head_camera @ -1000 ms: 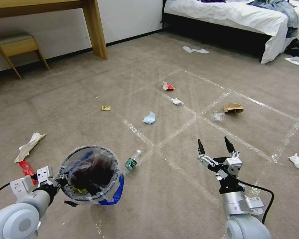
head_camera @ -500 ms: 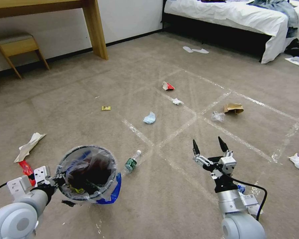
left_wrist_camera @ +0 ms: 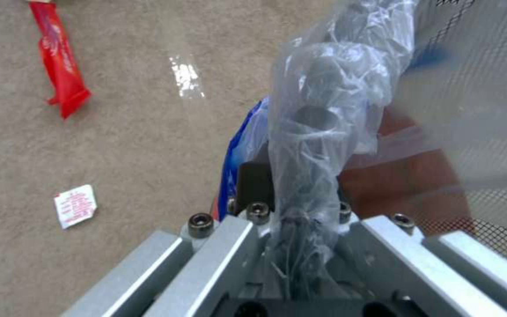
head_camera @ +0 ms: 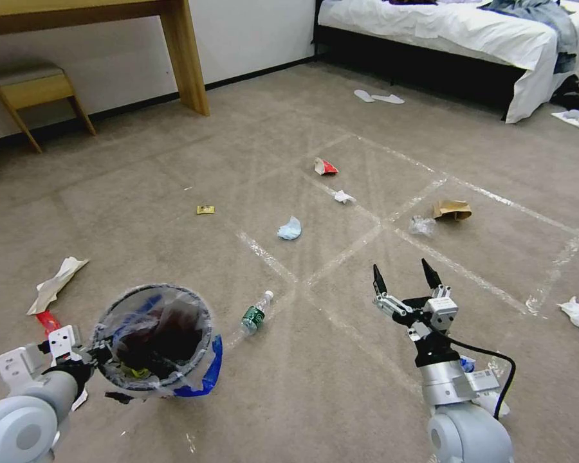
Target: Pick up the trash bin and place the garbage on the floor into it.
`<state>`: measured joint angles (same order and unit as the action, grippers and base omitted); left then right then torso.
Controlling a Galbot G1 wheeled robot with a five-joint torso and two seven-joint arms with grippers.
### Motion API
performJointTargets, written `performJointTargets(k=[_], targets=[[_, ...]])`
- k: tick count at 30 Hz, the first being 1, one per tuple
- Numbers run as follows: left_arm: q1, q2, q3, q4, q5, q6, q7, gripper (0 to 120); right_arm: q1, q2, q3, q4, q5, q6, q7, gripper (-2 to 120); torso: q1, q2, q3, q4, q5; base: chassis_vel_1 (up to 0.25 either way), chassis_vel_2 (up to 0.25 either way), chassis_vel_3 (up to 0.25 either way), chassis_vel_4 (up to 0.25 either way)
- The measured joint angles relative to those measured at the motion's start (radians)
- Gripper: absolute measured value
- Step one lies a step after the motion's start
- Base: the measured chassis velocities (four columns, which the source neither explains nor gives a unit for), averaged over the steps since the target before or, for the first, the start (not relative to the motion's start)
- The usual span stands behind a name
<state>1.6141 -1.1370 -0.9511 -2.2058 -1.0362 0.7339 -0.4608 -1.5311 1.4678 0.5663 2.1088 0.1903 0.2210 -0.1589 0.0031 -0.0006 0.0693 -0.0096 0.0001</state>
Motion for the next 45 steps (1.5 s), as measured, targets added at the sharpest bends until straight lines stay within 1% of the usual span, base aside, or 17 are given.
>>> performJointTargets(k=[8, 14, 45], targets=[[-0.004, 0.002, -0.020, 0.015, -0.005, 0.001, -0.006, 1, 0.009, 0.003, -0.003, -0.011, -0.001, -0.001, 0.000, 100, 0.000, 0.000, 0.000, 0.0000, 0.0000, 0.000, 0.000, 0.000, 0.000], [-0.004, 0.004, -0.026, 0.018, -0.009, 0.001, -0.006, 1, 0.009, 0.003, -0.001, -0.012, -0.003, -0.001, 0.001, 100, 0.000, 0.000, 0.000, 0.0000, 0.0000, 0.000, 0.000, 0.000, 0.000], [-0.004, -0.006, -0.032, 0.007, -0.011, 0.002, -0.004, 1, 0.016, 0.001, -0.007, -0.028, -0.015, 0.001, 0.003, 100, 0.000, 0.000, 0.000, 0.0000, 0.0000, 0.000, 0.000, 0.000, 0.000]])
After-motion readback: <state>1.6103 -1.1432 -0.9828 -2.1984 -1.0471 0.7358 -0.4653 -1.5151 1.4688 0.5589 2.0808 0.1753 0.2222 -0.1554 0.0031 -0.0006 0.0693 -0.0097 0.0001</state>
